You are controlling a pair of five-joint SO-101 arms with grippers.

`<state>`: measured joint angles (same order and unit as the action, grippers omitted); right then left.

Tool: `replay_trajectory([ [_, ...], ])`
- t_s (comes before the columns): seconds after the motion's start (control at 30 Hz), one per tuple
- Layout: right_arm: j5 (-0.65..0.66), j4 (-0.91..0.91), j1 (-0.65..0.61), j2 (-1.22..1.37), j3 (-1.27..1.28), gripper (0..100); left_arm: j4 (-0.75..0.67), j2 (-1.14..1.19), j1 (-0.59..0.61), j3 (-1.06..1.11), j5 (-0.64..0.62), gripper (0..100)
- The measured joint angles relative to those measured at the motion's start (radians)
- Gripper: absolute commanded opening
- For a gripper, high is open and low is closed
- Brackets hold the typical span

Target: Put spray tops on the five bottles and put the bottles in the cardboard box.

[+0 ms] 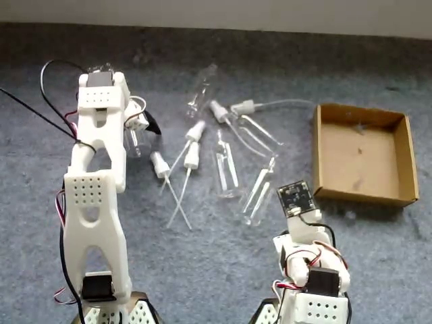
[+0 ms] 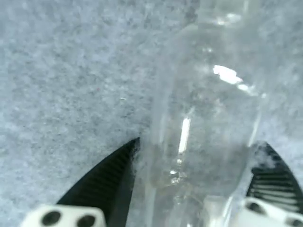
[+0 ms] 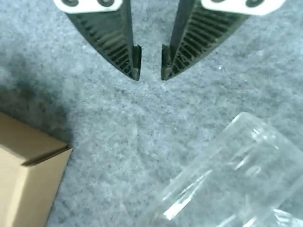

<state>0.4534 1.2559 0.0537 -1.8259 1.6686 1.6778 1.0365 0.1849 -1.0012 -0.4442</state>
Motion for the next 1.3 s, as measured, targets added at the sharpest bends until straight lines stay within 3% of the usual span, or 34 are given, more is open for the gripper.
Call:
replay_trajectory([
  [0.13,0.000,0.000,0.000,0.000,0.000,7.8,0.000,0.031,0.002,-0.052,0.000,8],
  [0.5,0.000,0.000,0.000,0.000,0.000,7.8,0.000,0.072,0.005,-0.135,0.094,10],
  [0.73,0.000,0.000,0.000,0.000,0.000,7.8,0.043,0.072,0.006,-0.152,0.382,10],
  [0.83,0.000,0.000,0.000,0.000,0.000,7.8,0.054,0.051,0.012,-0.153,0.446,10],
  [1.03,0.000,0.000,0.000,0.000,0.000,7.8,0.060,-0.147,0.015,-0.046,0.559,9],
  [1.3,0.000,-0.009,0.000,0.000,0.000,7.8,0.060,-0.572,-0.103,0.342,0.683,9],
])
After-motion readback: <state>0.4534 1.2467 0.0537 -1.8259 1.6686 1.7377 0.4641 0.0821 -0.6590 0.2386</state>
